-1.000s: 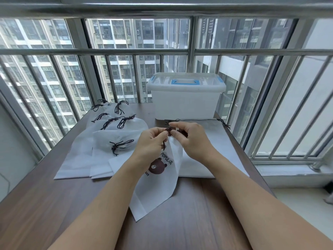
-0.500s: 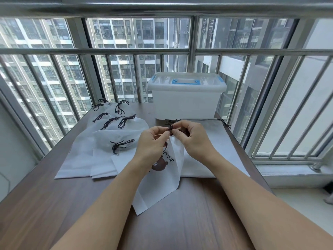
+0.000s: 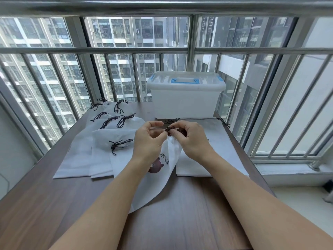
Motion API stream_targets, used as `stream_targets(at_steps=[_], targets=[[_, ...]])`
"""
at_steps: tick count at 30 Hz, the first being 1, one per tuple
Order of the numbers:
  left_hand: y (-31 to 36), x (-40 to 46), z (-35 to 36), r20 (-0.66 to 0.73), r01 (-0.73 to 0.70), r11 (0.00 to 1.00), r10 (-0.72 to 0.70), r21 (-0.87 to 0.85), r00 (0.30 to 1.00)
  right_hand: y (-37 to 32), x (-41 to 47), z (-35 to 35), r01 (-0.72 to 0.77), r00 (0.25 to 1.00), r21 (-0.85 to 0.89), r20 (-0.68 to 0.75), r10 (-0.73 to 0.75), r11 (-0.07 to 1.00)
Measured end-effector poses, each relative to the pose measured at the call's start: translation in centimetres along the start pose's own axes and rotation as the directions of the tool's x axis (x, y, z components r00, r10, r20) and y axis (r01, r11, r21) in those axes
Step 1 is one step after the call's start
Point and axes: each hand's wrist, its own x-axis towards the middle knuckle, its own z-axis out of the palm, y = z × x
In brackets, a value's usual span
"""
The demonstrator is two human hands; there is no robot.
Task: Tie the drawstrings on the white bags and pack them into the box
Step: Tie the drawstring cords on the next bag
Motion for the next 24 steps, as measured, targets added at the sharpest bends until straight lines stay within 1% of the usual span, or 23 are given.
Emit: stream_targets(at_steps=[3, 6, 8, 10, 12, 13, 16, 18, 21, 24], targets=[[0.0, 0.0, 0.0, 0.008, 0.021, 0.999, -0.021, -0.040, 1.000, 0.2, 0.1, -0.1, -0.053, 0.999, 0.049, -0.008, 0.053, 0.997], [0.2, 0.0, 0.0, 0.050, 0.122, 0.980, -0.115, -0.158, 0.992, -0.2, 0.2, -0.1, -0.069, 0.997, 0.058, 0.027, 0.067, 0.996], [0.5, 0.0, 0.0, 0.113, 0.224, 0.940, -0.201, -0.258, 0.973, -0.2, 0.3, -0.2, -0.071, 0.997, 0.068, 0.046, 0.068, 0.995], [0.9, 0.0, -0.1, 0.186, 0.306, 0.879, -0.253, -0.365, 0.949, -0.2, 0.4, -0.4, -0.082, 0.996, 0.085, 0.051, 0.077, 0.993], [1.2, 0.1, -0.4, 0.236, 0.354, 0.847, -0.279, -0.396, 0.931, -0.2, 0.3, -0.5, -0.101, 0.994, 0.115, 0.061, 0.094, 0.988], [1.2, 0.1, -0.4, 0.239, 0.352, 0.860, -0.279, -0.368, 0.930, -0.2, 0.3, -0.5, -0.105, 0.993, 0.123, 0.068, 0.097, 0.987], [1.1, 0.0, -0.5, 0.163, 0.233, 0.958, -0.205, -0.170, 0.965, 0.1, 0.2, -0.3, -0.102, 0.992, 0.104, 0.080, 0.094, 0.989], [1.0, -0.2, -0.5, 0.137, 0.166, 0.979, -0.150, -0.116, 0.979, 0.3, 0.3, -0.3, -0.112, 0.991, 0.124, 0.093, 0.100, 0.986], [0.9, -0.4, -0.3, 0.067, 0.072, 0.994, -0.067, -0.080, 0.996, 0.3, 0.3, -0.3, -0.148, 0.986, 0.188, 0.107, 0.130, 0.971], [1.1, -0.4, -0.3, -0.026, 0.036, 0.993, -0.039, -0.116, 0.999, -0.1, 0.2, -0.3, -0.188, 0.978, 0.304, 0.146, 0.149, 0.934]])
